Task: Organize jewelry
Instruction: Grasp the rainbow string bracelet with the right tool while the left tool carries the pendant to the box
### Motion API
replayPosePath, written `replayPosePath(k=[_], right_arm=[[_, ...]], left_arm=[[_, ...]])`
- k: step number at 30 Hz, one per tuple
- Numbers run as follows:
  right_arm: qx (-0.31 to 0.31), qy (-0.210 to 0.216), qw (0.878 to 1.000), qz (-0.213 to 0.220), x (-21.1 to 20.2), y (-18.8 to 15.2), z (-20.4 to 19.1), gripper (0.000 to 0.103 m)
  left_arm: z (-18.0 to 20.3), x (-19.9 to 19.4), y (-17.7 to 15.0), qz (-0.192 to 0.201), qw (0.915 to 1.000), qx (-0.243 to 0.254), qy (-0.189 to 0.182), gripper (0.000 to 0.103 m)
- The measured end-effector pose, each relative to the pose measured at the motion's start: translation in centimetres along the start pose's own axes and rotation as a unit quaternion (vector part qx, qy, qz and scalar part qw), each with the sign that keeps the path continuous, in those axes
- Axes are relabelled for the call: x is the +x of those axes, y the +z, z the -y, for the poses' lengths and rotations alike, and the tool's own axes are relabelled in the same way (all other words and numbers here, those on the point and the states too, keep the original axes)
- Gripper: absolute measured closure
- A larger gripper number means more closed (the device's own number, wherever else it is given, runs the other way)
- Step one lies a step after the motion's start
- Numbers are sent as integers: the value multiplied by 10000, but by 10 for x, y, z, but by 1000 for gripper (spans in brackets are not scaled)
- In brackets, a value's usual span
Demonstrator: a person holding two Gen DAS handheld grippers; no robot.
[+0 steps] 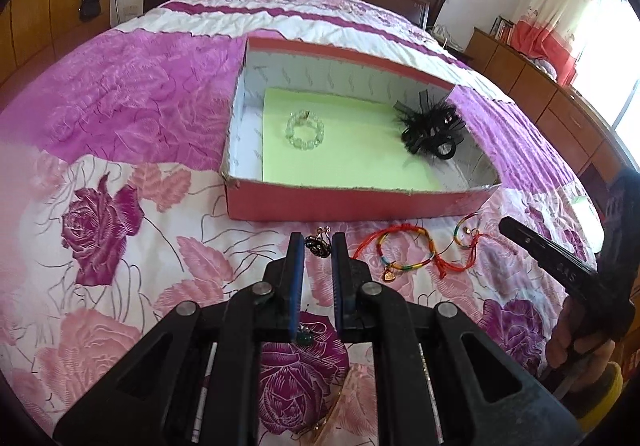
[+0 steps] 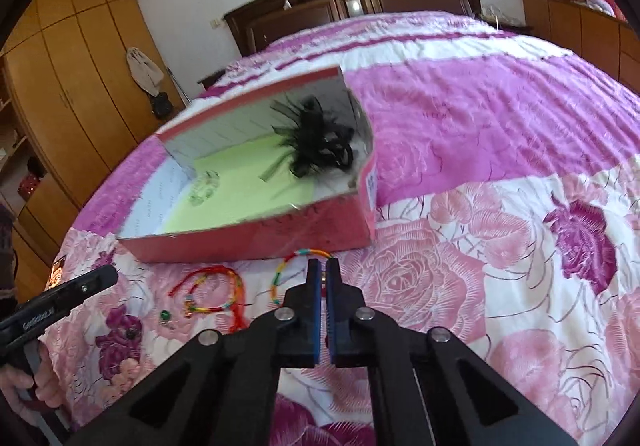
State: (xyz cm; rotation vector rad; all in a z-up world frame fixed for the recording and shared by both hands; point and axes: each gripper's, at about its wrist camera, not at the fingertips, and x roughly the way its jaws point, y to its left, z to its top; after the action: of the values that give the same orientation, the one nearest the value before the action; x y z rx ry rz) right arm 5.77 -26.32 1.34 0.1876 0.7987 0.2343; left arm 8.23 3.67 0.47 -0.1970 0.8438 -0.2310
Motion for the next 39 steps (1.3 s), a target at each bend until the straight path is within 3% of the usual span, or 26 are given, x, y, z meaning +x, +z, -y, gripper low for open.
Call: replayPosePath(k=[5, 8, 12, 13, 18, 22, 24, 25, 26, 27, 28, 33, 39], right_arm=[[-70, 82, 9998, 145, -16, 1, -8, 100], [-61, -20, 10000, -72, -12, 0, -10, 99], [244, 66, 9983, -516, 4, -5, -3, 68], [412, 164, 9972, -600, 8, -6, 0, 65], [1250, 189, 9884, -837, 24, -4, 17, 60], [1184, -97, 9878, -1005, 41, -3, 11, 59], [1026, -234, 9886, -1079, 48, -4, 5, 59], [963, -280, 9889, -1092, 51, -4, 4, 64], [878, -352, 9896, -1086, 52, -5, 2, 71], [816, -367, 9903, -1064, 52, -5, 0, 89], [824, -333, 9902, -1074, 52, -5, 1, 94], [1018, -74, 9901, -966, 38, -9, 10, 96], [984, 255, 9935, -511, 3, -8, 8, 96]], left_arm=[[0, -8, 0, 90, 10000, 9, -4, 98], [0, -8, 0, 101, 9999, -4, 2, 98], [-1, -8, -2, 99, 9999, -17, -3, 98], [-2, -7, -2, 98, 9999, -23, -3, 98], [-6, -5, -4, 76, 9999, -101, -22, 98], [-8, -2, -5, 55, 9999, -112, -18, 98], [-9, -1, -6, 39, 9999, -135, -35, 98], [-8, 0, -6, 34, 9999, -136, -39, 98], [-8, 0, -6, 30, 9999, -132, -42, 98], [-7, 0, -6, 30, 9999, -122, -44, 98], [-7, -1, -6, 34, 9999, -116, -46, 98], [-4, -6, -6, 117, 9999, -66, -51, 98], [0, -16, -3, 318, 9995, 36, -22, 98]])
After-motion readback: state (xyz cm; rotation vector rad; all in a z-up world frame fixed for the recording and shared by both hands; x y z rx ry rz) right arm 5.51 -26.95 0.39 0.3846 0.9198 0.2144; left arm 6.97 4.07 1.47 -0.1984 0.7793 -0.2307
